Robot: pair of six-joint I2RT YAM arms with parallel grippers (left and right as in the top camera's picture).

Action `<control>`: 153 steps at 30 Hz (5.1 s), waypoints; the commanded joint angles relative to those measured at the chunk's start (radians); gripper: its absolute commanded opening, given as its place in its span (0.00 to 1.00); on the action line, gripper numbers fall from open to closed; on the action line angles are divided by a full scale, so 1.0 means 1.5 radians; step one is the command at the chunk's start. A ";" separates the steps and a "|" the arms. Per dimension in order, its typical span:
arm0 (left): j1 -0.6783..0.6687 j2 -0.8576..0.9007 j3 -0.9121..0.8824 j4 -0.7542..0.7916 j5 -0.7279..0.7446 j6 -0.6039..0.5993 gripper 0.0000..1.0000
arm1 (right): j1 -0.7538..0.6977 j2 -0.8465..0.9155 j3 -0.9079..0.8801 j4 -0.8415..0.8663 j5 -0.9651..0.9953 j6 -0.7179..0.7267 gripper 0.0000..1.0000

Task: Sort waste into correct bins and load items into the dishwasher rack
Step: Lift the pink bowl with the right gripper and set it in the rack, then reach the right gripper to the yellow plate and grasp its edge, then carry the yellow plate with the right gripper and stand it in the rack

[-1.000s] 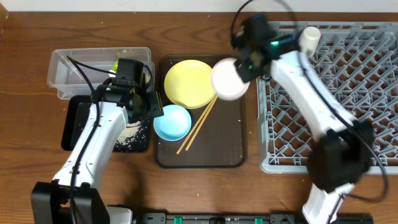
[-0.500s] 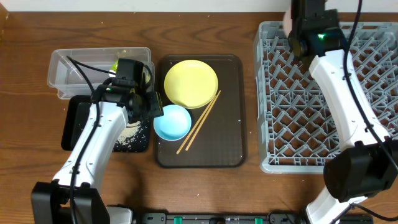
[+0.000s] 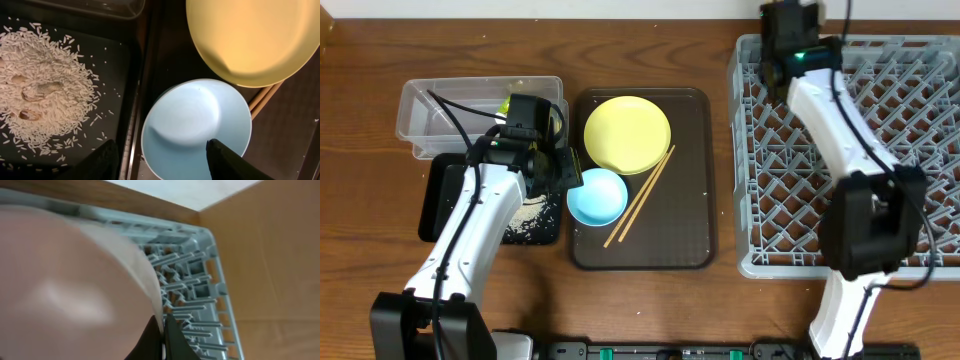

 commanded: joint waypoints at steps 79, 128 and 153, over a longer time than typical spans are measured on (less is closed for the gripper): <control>0.003 -0.007 0.008 -0.019 -0.056 -0.056 0.69 | 0.174 0.139 0.003 -0.035 -0.693 0.176 0.19; 0.003 -0.007 0.008 -0.014 -0.056 -0.056 0.74 | -0.053 -0.233 0.004 -0.173 -0.069 -0.146 0.01; 0.003 -0.007 0.007 -0.020 -0.056 -0.056 0.75 | -0.149 -0.231 -0.048 -0.230 -0.136 -0.190 0.01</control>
